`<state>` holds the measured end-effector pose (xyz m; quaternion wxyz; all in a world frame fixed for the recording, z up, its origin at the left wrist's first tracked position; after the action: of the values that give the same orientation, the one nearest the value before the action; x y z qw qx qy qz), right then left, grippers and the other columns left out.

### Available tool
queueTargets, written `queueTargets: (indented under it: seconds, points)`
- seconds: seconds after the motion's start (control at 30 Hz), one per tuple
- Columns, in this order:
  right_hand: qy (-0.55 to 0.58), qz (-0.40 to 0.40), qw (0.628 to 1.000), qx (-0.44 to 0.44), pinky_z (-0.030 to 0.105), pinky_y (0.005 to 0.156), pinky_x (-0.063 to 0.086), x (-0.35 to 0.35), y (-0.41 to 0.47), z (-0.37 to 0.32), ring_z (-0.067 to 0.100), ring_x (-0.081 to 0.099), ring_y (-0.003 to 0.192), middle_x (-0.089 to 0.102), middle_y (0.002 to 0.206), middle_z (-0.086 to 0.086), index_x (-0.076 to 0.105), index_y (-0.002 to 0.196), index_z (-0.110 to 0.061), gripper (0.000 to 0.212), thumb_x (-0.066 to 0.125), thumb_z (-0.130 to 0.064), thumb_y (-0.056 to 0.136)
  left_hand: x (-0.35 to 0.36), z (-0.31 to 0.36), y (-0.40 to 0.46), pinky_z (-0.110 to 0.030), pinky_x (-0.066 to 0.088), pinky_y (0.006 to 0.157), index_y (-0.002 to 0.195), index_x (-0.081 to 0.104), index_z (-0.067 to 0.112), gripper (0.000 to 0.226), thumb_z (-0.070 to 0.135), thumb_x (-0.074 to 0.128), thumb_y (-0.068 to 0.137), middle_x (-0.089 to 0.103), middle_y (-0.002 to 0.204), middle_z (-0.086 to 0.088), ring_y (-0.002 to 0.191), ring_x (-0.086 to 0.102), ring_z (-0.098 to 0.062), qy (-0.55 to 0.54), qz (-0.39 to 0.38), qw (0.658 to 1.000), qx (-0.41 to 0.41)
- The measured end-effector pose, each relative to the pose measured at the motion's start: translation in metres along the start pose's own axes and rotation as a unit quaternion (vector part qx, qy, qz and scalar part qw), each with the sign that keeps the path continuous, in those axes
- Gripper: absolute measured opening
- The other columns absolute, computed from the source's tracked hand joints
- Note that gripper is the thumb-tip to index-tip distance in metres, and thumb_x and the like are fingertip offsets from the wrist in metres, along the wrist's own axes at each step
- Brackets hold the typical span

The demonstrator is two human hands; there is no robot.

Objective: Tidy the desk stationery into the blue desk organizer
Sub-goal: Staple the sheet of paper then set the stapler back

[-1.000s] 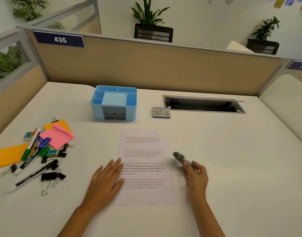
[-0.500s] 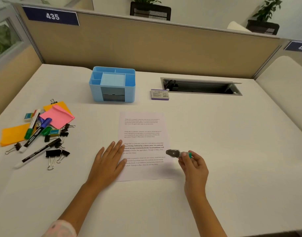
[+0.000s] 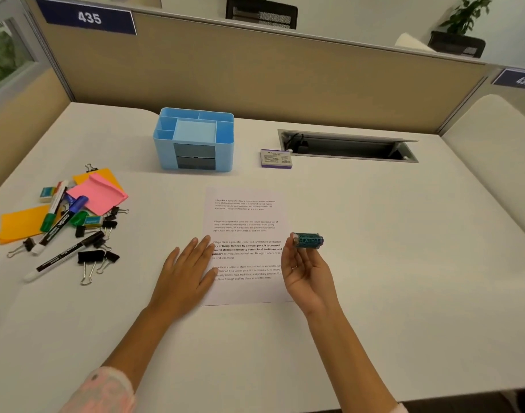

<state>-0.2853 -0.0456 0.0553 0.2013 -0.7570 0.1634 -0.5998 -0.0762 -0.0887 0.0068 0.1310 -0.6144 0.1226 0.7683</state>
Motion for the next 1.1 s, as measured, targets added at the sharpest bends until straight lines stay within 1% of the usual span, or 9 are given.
queueTargets:
  seconds: [0.1,0.2,0.3,0.4,0.5,0.67,0.9,1.0,1.1]
  points:
    - [-0.027,0.003,0.999,-0.035,0.031,0.067,0.06,0.0,0.0,-0.005,0.021,0.072,0.077,0.072,0.088,0.015,0.067,0.095,0.002,0.027,0.068,-0.013,0.073,0.0,0.0,0.0,-0.043,0.02,0.112,0.143,0.034,0.019,0.077,0.059,-0.003,0.089,0.024,0.154,0.005,0.142,0.022,-0.017,0.002,-0.002,1.0,-0.002]
    - [-0.164,0.026,0.976,-0.14,0.028,0.071,0.059,-0.003,-0.001,-0.022,0.019,0.071,0.083,0.074,0.088,0.008,0.07,0.093,-0.007,0.018,0.066,-0.022,0.084,0.0,0.0,0.0,-0.044,0.022,0.111,0.142,0.036,0.018,0.075,0.058,-0.001,0.09,0.026,0.153,0.005,0.141,0.025,-0.017,-0.002,-0.003,1.0,-0.001]
    - [-0.323,0.065,0.894,-0.303,0.028,0.078,0.058,-0.004,-0.013,-0.041,0.017,0.07,0.092,0.075,0.09,0.002,0.07,0.103,-0.015,0.024,0.073,-0.022,0.08,0.002,-0.002,0.001,-0.043,0.022,0.111,0.142,0.035,0.019,0.073,0.058,0.001,0.091,0.025,0.153,0.006,0.141,0.025,-0.016,0.0,-0.005,1.0,-0.003]
    - [-0.443,0.061,0.788,-0.424,0.019,0.076,0.055,0.004,-0.029,-0.045,0.013,0.07,0.09,0.074,0.092,-0.004,0.069,0.103,-0.023,0.03,0.078,-0.019,0.074,0.004,-0.004,0.001,-0.042,0.021,0.112,0.143,0.034,0.02,0.071,0.057,0.004,0.091,0.024,0.154,0.006,0.141,0.024,-0.016,0.004,-0.006,1.0,-0.004]
    - [-0.529,0.034,0.697,-0.484,0.019,0.075,0.056,0.01,-0.039,-0.035,0.013,0.067,0.093,0.07,0.093,-0.012,0.067,0.101,-0.024,0.03,0.078,-0.023,0.074,0.007,-0.006,0.001,-0.041,0.018,0.113,0.144,0.03,0.021,0.066,0.055,0.009,0.092,0.02,0.155,0.008,0.142,0.021,-0.014,0.014,-0.007,1.0,-0.004]
    - [-0.584,0.028,0.609,-0.536,0.018,0.078,0.055,0.012,-0.046,-0.028,0.006,0.063,0.093,0.067,0.096,-0.009,0.062,0.105,-0.018,0.034,0.079,-0.023,0.075,0.008,-0.006,0.001,-0.041,0.016,0.113,0.145,0.028,0.022,0.064,0.054,0.013,0.091,0.018,0.155,0.009,0.143,0.017,-0.013,0.011,-0.006,1.0,-0.002]
    - [-0.596,0.031,0.582,-0.552,0.02,0.071,0.055,0.016,-0.05,-0.029,0.005,0.062,0.085,0.062,0.093,-0.023,0.058,0.101,-0.026,0.032,0.077,-0.03,0.075,0.008,-0.006,0.001,-0.04,0.014,0.114,0.146,0.027,0.023,0.064,0.053,0.014,0.091,0.017,0.156,0.009,0.143,0.015,-0.013,0.011,-0.004,1.0,-0.002]
    - [-0.601,0.052,0.586,-0.541,0.026,0.074,0.055,0.004,-0.05,-0.032,0.011,0.064,0.081,0.065,0.091,-0.016,0.057,0.099,-0.027,0.032,0.076,-0.035,0.075,0.005,-0.004,0.002,-0.042,0.015,0.113,0.144,0.03,0.02,0.064,0.053,0.016,0.091,0.02,0.155,0.007,0.143,0.018,-0.015,-0.002,-0.002,1.0,0.002]
    - [-0.604,0.062,0.595,-0.527,0.02,0.074,0.055,-0.013,-0.051,-0.034,0.009,0.064,0.081,0.066,0.094,-0.009,0.056,0.103,-0.026,0.035,0.075,-0.036,0.075,0.005,-0.003,0.002,-0.042,0.015,0.114,0.145,0.029,0.02,0.065,0.053,0.015,0.09,0.02,0.155,0.007,0.143,0.017,-0.015,0.001,-0.001,1.0,0.003]
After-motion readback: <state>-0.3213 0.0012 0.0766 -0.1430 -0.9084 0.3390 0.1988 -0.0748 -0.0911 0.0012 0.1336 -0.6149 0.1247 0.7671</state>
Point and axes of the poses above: each hand's wrist, its own y-axis towards the middle knuckle, its own x-axis out of the palm, z = x × y, the point moved 7 cm from there along y, towards the middle knuckle
